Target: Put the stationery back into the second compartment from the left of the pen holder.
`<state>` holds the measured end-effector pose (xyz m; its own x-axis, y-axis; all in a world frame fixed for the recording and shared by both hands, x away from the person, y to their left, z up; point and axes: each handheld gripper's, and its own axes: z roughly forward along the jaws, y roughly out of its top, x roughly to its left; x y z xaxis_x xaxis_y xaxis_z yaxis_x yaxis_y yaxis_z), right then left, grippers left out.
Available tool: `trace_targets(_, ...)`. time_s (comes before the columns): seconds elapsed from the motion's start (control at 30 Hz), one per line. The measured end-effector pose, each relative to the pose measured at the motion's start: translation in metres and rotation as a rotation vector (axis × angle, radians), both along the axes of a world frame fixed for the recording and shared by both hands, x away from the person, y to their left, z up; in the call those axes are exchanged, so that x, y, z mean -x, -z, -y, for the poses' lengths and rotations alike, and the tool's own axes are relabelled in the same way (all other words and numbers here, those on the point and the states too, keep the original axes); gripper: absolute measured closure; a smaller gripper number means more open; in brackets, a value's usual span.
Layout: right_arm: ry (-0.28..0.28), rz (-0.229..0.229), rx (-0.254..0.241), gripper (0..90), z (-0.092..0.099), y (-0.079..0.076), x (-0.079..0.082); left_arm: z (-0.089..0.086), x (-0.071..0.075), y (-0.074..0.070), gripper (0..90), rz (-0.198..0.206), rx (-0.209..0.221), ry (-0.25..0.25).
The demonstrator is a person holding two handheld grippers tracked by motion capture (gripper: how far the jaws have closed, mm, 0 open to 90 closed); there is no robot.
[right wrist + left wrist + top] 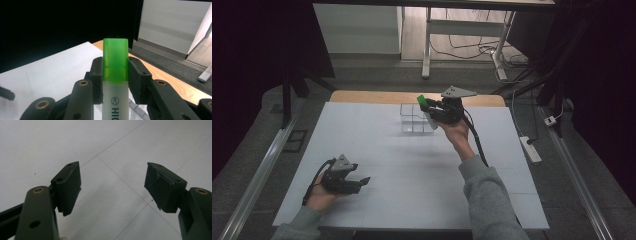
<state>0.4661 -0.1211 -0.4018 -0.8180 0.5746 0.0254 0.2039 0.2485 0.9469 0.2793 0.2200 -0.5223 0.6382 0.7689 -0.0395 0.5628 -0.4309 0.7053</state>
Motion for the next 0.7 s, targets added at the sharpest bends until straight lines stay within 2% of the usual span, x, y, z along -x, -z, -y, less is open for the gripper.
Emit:
trace_targets(0.3,0.026,-0.018,-0.024,66.3,-0.007,0.008,-0.017,-0.002,0.000,0.000,29.2,-0.001,0.007,-0.006)
trace_targets(0.7,0.029,-0.007,-0.050,66.3,-0.016,0.005,-0.033,-0.006,-0.001,0.001,29.4,-0.002,0.014,-0.013)
